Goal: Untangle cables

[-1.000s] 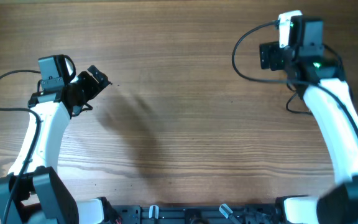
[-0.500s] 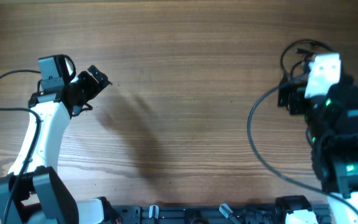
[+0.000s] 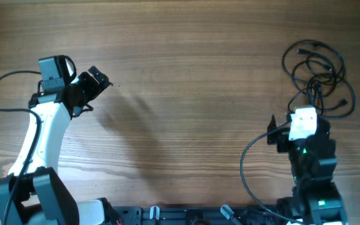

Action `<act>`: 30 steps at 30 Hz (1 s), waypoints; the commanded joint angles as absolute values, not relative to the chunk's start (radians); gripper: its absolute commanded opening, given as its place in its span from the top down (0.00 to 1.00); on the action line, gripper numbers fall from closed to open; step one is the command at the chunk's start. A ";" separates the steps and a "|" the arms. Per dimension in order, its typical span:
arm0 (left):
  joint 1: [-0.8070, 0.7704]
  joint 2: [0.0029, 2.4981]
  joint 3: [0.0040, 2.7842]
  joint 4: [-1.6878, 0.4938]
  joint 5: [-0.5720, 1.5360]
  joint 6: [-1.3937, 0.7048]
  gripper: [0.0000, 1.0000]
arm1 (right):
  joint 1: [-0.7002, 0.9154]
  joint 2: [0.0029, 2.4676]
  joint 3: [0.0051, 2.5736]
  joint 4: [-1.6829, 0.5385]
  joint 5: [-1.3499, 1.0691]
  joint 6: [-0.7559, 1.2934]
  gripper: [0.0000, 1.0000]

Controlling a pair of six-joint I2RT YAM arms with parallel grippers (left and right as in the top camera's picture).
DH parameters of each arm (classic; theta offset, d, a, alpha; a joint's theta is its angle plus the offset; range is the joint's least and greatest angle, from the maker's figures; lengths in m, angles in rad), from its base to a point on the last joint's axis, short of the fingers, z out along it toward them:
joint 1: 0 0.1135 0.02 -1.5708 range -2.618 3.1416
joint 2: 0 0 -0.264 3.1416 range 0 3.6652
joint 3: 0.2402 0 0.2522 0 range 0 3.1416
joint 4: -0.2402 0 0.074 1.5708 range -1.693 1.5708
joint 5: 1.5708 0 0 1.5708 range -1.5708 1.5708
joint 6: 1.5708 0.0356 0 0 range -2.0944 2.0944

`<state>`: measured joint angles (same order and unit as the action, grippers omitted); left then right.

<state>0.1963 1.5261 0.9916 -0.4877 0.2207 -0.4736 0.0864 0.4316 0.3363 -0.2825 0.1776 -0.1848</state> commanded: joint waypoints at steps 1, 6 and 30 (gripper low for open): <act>0.191 1.536 0.985 -0.486 0.211 -0.479 0.00 | 0.089 0.316 0.184 0.051 0.086 -0.184 0.00; 0.191 1.536 0.985 -0.486 0.211 -0.480 0.00 | 0.181 0.104 0.023 0.402 0.024 -0.234 0.00; 0.191 1.536 0.985 -0.486 0.211 -0.480 0.00 | 0.169 0.003 0.005 0.007 -0.128 -0.262 0.00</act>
<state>0.1963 1.5272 0.9916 -0.4885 0.2207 -0.4740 0.1730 0.0154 0.0063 -0.0002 -0.1120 -0.2745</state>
